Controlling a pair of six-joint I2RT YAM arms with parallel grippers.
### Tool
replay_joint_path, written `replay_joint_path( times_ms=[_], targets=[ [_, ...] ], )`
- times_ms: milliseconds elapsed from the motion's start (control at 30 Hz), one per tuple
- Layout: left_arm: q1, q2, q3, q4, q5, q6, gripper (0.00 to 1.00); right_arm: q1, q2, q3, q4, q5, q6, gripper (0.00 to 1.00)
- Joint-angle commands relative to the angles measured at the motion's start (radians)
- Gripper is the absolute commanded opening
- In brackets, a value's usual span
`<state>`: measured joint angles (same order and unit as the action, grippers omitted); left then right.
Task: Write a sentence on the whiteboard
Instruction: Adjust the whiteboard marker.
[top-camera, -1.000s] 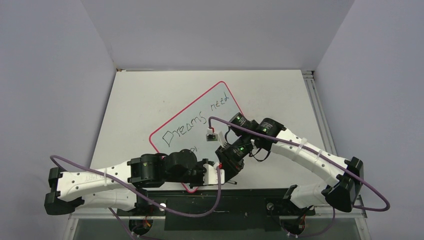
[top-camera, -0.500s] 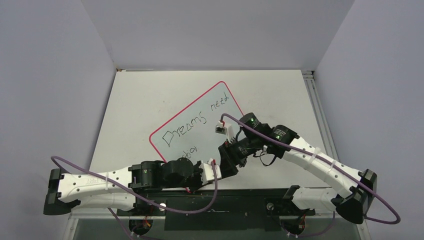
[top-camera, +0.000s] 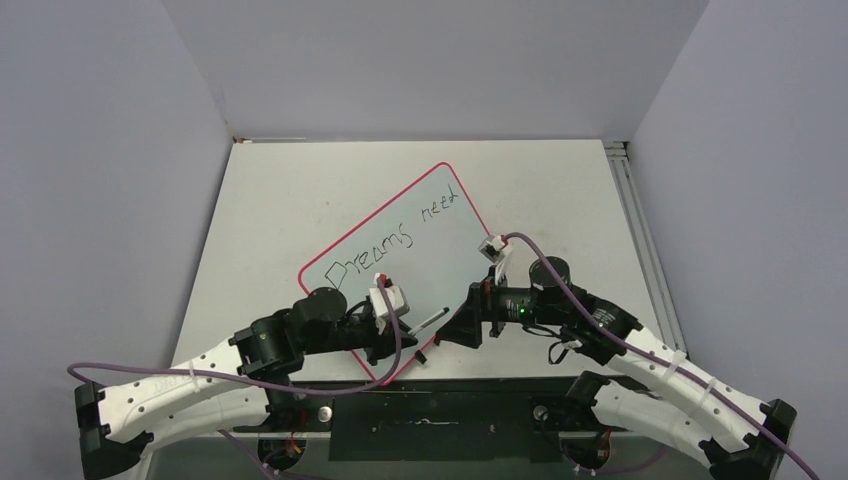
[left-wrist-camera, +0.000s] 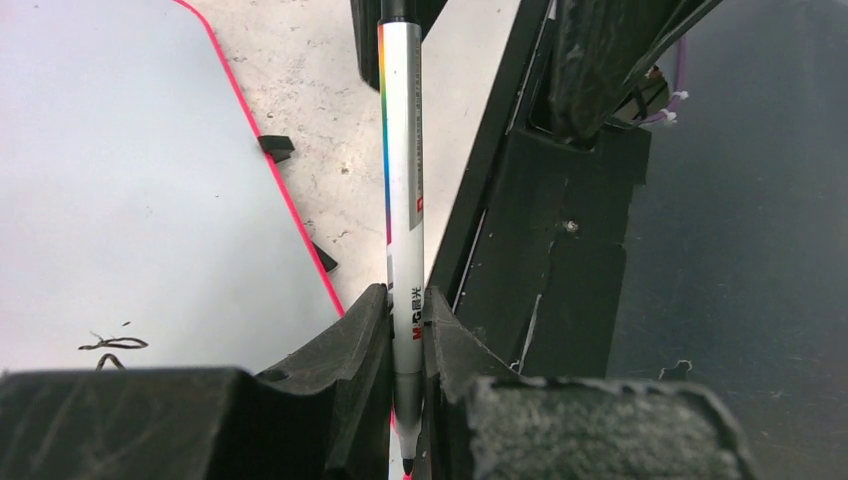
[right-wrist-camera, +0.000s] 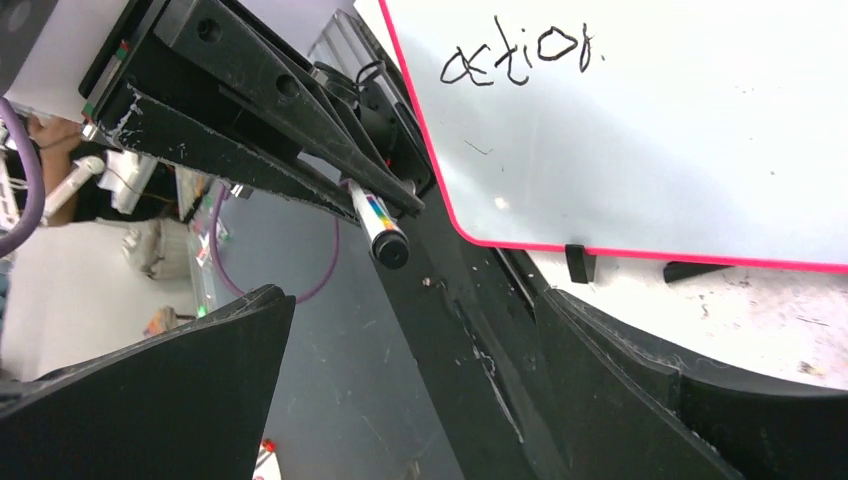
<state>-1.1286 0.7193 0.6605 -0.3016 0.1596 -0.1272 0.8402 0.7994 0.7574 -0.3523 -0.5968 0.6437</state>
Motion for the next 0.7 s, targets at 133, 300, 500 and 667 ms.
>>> replay_joint_path(
  times_ms=[133, 300, 500, 667],
  targets=[
    [0.051, 0.037, 0.012, 0.085, 0.152, -0.04, 0.0, 0.092, -0.008, -0.058, 0.231, 0.101, 0.107, 0.87],
    [0.054, 0.056, 0.016, 0.079, 0.179, -0.04, 0.0, 0.163, 0.031, -0.038, 0.22, 0.185, 0.084, 0.75],
    [0.056, 0.056, 0.014, 0.082, 0.195, -0.04, 0.0, 0.176, 0.058, -0.036, 0.247, 0.222, 0.079, 0.62],
    [0.056, 0.046, 0.007, 0.099, 0.217, -0.043, 0.0, 0.176, 0.046, -0.085, 0.338, 0.217, 0.125, 0.57]
  ],
)
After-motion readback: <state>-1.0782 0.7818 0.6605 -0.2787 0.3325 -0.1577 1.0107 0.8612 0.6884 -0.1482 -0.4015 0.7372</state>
